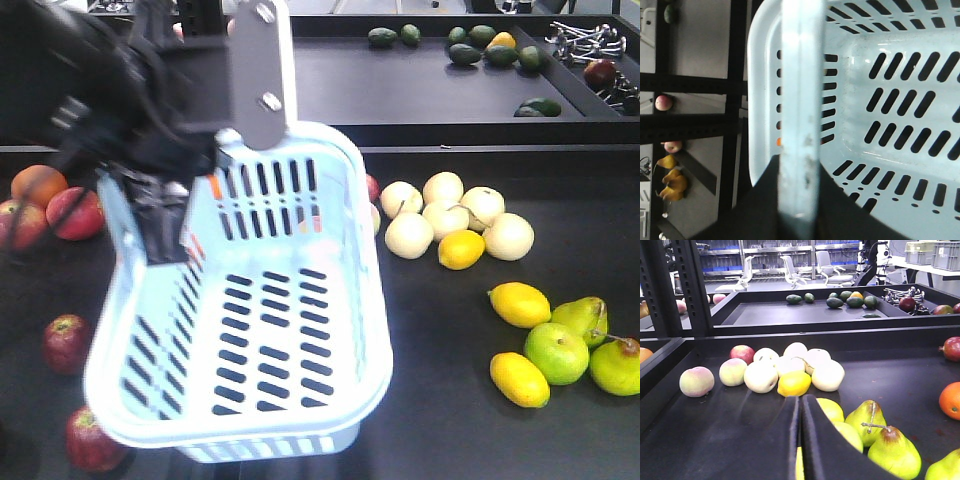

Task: Pick three apples into basket with both arms
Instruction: 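Close the left gripper on the basket handle and lift it, then hold the lifted basket up beside the left gripper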

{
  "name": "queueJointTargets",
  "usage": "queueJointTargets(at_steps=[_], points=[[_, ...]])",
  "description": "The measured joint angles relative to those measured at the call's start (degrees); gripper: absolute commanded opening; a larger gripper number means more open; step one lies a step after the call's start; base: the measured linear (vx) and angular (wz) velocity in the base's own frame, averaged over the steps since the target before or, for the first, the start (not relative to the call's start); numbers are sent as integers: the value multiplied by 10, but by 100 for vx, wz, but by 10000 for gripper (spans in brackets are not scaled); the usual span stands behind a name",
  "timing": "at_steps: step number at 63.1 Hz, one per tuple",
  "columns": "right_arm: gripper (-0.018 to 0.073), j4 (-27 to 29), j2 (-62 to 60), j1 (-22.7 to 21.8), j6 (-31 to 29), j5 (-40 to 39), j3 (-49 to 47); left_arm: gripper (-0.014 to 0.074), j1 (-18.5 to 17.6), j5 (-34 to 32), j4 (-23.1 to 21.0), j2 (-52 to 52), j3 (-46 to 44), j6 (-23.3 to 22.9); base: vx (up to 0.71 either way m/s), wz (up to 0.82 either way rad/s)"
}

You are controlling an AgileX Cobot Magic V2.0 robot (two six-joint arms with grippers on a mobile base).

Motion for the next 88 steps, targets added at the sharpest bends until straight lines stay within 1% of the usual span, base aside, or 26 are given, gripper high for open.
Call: queueJointTargets(at_steps=[8,17,30,40,49,88], points=[[-9,0,0,0,0,0,0,-8,0,60,16,-40,-28,1,0,0],[-9,0,0,0,0,0,0,-8,0,81,31,-88,-30,4,0,0],[-9,0,0,0,0,0,0,-8,0,83,30,-149,-30,4,0,0],[-9,0,0,0,0,0,0,-8,0,88,0,-175,-32,13,0,0],[-9,0,0,0,0,0,0,-8,0,88,-18,-177,-32,19,0,0],[-9,0,0,0,0,0,0,-6,0,88,-20,-176,-32,21,0,0]])
